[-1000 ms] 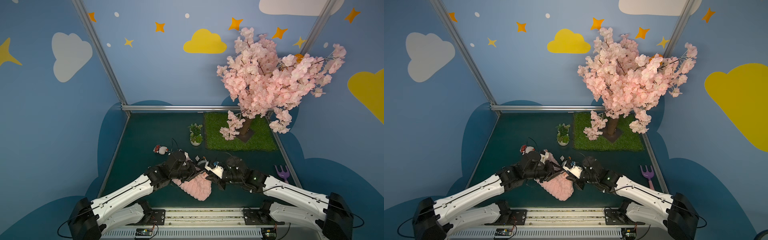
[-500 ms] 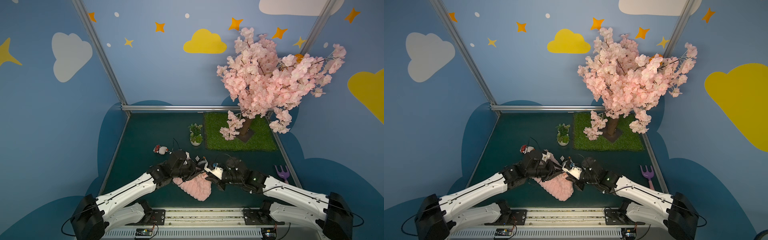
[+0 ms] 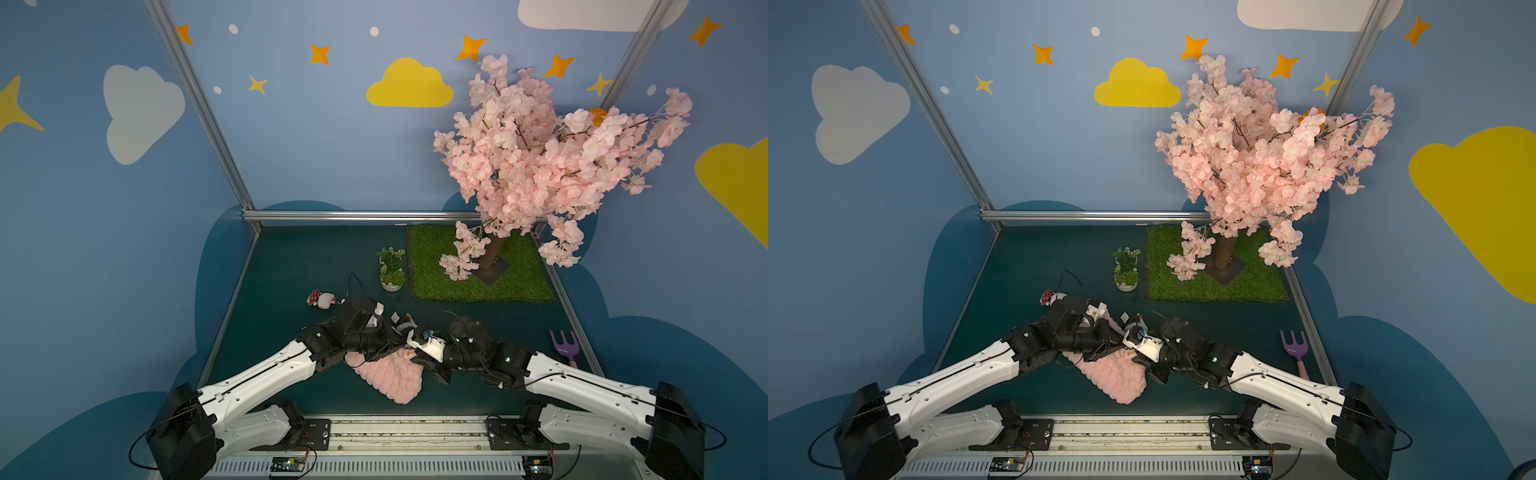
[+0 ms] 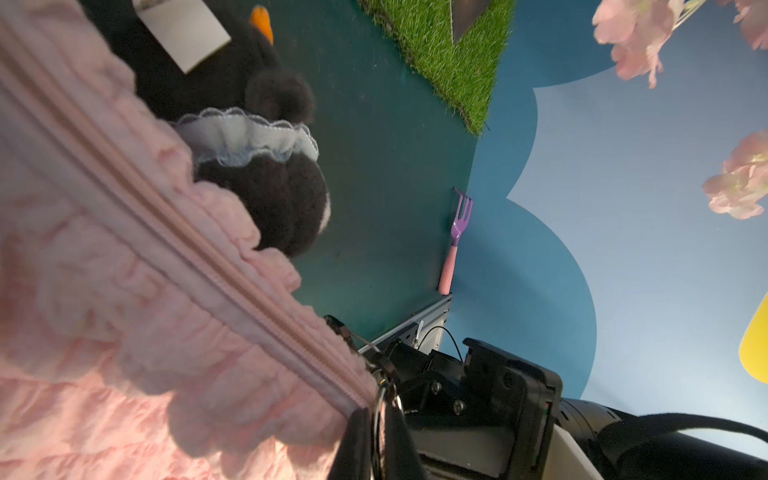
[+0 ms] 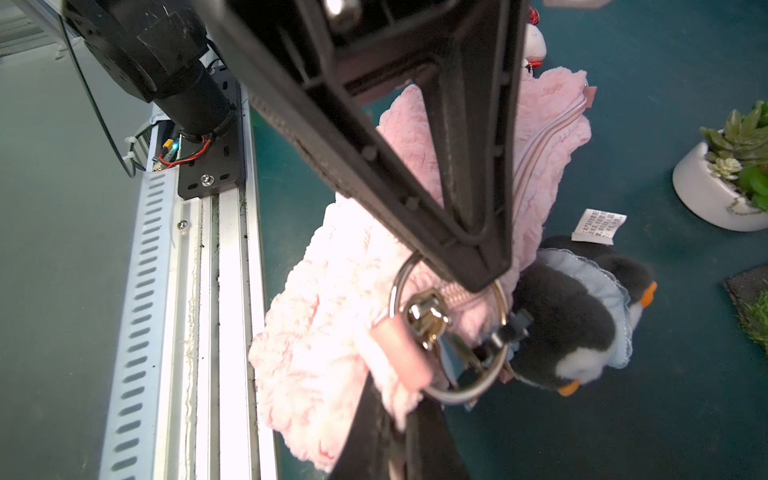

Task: Remove the decoration from the bag
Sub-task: Adjust the bag at the center of the board.

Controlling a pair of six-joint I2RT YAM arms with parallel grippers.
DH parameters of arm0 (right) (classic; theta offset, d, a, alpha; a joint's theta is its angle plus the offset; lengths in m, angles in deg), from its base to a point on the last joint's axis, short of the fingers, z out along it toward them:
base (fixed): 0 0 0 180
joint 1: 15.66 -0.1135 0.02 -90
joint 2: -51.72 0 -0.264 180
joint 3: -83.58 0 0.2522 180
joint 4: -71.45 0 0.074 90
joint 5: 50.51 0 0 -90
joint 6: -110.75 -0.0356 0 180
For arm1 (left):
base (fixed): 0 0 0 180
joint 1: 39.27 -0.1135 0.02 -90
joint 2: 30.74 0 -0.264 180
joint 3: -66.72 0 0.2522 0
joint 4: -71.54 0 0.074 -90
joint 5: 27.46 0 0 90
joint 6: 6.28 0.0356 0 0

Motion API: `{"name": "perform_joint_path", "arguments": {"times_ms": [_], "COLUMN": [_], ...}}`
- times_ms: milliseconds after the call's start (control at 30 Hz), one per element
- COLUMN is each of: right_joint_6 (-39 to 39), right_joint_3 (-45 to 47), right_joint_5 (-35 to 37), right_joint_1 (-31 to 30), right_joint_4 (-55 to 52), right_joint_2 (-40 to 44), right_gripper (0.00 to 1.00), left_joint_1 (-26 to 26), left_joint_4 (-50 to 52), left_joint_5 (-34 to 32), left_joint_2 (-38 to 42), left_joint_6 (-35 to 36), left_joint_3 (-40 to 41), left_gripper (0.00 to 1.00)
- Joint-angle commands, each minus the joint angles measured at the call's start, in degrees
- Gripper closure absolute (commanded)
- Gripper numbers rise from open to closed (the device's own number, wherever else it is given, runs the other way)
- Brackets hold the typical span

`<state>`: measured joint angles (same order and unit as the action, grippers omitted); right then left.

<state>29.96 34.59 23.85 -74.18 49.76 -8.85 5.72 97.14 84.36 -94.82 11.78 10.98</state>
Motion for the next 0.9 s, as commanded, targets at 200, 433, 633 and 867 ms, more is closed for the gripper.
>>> {"name": "perform_joint_path", "arguments": {"times_ms": [200, 433, 633, 867], "right_joint_6": [0.4, 0.3, 0.0, 0.0], "right_joint_3": [-0.8, -1.5, -1.5, -2.1], "right_joint_5": [0.3, 1.0, 1.4, 2.8], "right_joint_1": [-0.5, -0.4, -0.4, -0.1], "right_joint_4": [0.2, -0.8, -1.7, -4.7], "right_joint_2": [-0.3, -0.7, 0.1, 1.1], "right_gripper": [1.00, 1.00, 0.99, 0.66], "left_joint_1": [-0.1, -1.1, -1.4, -2.4], "left_joint_4": [-1.1, 5.9, 13.8, 15.4], "left_joint_5": [7.0, 7.7, 4.0, 5.3], "left_joint_2": [-0.2, 0.1, 1.0, -0.4], "left_joint_6": [9.2, 17.4, 31.5, 43.8], "left_joint_3": [-4.2, -6.6, -10.1, -13.3], "left_gripper": [0.93, 0.98, 0.98, 0.98]}}
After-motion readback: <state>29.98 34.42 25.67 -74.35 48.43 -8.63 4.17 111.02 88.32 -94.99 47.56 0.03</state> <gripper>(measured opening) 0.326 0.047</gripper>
